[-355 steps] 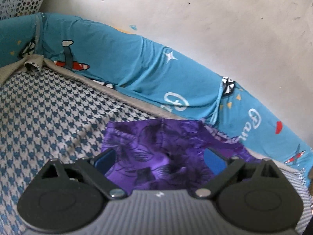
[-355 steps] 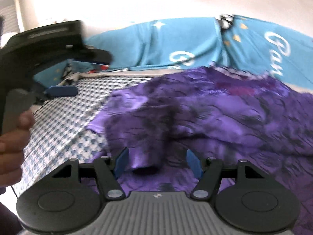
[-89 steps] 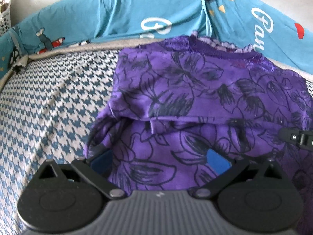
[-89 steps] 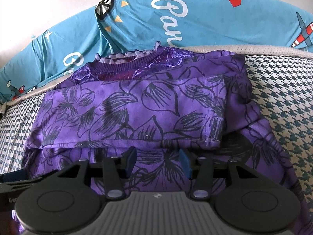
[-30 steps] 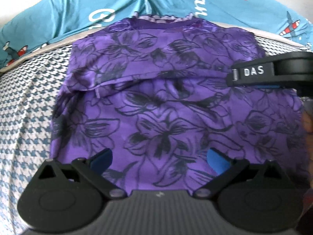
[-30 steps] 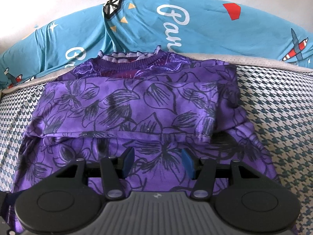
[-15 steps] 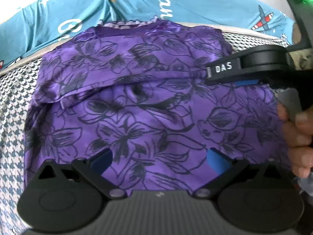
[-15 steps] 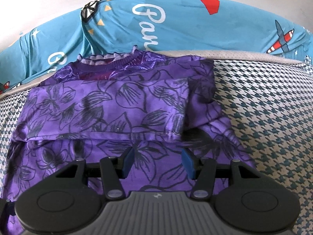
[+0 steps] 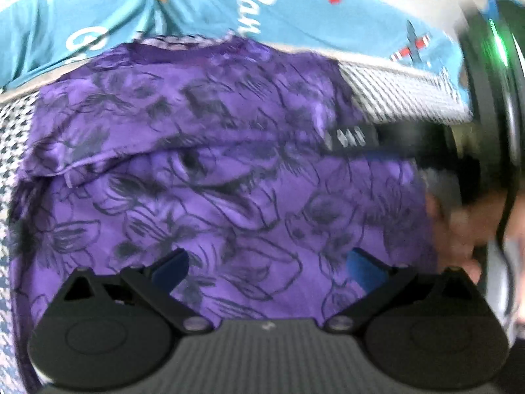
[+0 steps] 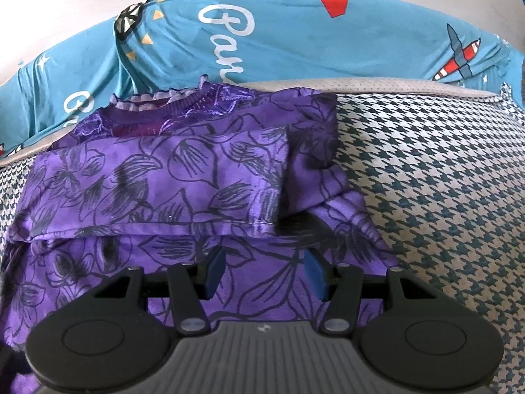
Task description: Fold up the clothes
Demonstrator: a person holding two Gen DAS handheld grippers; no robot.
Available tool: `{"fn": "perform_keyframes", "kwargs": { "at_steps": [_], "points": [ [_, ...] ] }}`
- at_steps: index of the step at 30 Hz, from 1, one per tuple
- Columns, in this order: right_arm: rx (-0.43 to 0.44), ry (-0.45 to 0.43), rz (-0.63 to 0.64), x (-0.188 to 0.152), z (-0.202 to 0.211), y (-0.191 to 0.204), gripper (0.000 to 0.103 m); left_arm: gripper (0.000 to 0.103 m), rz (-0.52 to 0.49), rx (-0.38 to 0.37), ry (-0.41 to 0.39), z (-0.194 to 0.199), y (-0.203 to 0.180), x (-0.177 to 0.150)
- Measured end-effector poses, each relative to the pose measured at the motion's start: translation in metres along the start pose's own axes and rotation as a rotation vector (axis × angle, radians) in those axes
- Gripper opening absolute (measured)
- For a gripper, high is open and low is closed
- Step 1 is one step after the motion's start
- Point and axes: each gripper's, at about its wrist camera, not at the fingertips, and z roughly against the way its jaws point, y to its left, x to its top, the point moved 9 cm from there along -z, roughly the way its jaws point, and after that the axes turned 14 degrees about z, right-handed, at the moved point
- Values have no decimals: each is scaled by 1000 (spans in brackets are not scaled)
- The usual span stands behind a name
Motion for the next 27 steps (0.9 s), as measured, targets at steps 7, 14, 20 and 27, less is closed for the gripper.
{"fn": "perform_keyframes", "kwargs": {
  "at_steps": [7, 14, 20, 27],
  "points": [
    [-20, 5, -28, -3, -1, -13, 53, 103, 200, 91, -15, 35, 32, 36],
    [-15, 38, -64, -7, -10, -15, 53, 103, 308, 14, 44, 66, 33, 43],
    [-1, 50, -63, -5, -17, -4, 53, 103, 396, -127, 126, 100, 21, 35],
    [4, 54, -41, -2, -21, 8, 53, 103, 417, -232, 138, 135, 9, 33]
  ]
}}
